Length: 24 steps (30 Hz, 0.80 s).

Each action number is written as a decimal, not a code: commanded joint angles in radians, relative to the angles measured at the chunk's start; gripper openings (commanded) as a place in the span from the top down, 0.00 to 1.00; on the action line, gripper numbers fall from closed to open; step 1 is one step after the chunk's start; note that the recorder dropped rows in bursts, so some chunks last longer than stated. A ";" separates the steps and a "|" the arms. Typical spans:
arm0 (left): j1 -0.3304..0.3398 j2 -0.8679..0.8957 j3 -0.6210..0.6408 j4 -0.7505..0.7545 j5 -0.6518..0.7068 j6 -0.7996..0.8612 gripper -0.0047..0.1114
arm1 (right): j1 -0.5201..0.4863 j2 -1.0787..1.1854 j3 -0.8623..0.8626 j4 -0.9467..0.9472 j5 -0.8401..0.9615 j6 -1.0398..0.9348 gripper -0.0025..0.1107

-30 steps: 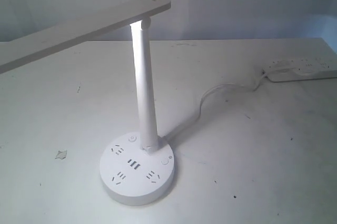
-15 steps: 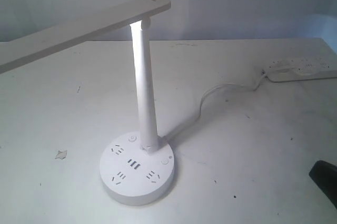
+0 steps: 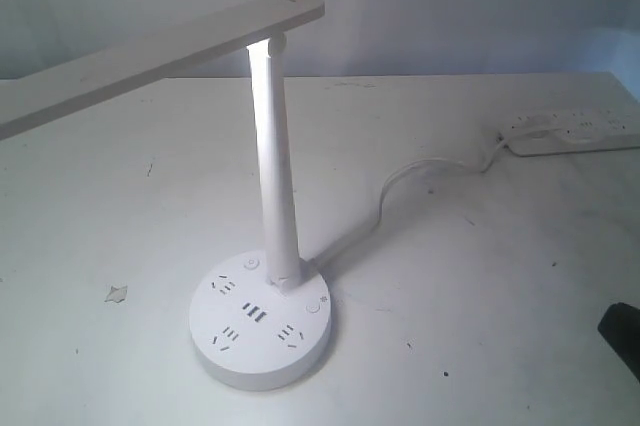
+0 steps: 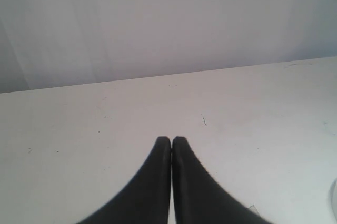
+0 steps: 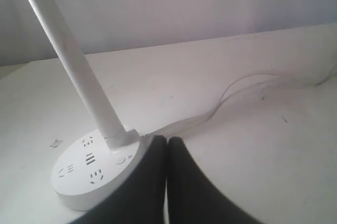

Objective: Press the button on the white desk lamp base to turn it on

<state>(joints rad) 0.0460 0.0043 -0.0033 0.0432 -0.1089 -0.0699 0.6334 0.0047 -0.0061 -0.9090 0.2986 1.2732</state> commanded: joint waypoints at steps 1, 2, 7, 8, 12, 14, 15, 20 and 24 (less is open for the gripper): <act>0.002 -0.004 0.003 -0.004 0.003 -0.001 0.96 | -0.006 -0.005 0.006 0.018 0.012 0.017 0.98; 0.002 -0.004 0.003 -0.004 0.003 -0.001 0.96 | -0.006 -0.005 0.006 0.018 0.012 0.017 0.98; 0.002 -0.004 0.003 -0.004 0.003 -0.001 0.96 | -0.006 -0.005 0.006 0.018 0.012 0.017 0.98; 0.002 -0.004 0.003 -0.004 0.003 -0.001 0.96 | -0.006 -0.005 0.006 0.018 0.012 0.017 0.98; 0.002 -0.004 0.003 -0.004 0.003 -0.001 0.96 | -0.006 -0.005 0.006 0.018 0.012 0.017 0.98; 0.002 -0.004 0.003 -0.004 0.003 -0.001 0.96 | -0.006 -0.005 0.006 0.018 0.012 0.017 0.98; 0.002 -0.004 0.003 -0.004 0.003 -0.001 0.96 | -0.006 -0.005 0.006 0.018 0.012 0.017 0.98; 0.002 -0.004 0.003 -0.004 0.003 -0.001 0.96 | -0.033 -0.005 0.006 0.018 0.006 0.017 0.98; 0.002 -0.004 0.003 -0.004 0.005 -0.001 0.96 | -0.158 -0.005 0.006 0.018 0.010 0.017 0.98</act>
<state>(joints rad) 0.0460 0.0043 -0.0033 0.0432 -0.1089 -0.0699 0.5561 0.0047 -0.0061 -0.8917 0.3089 1.2890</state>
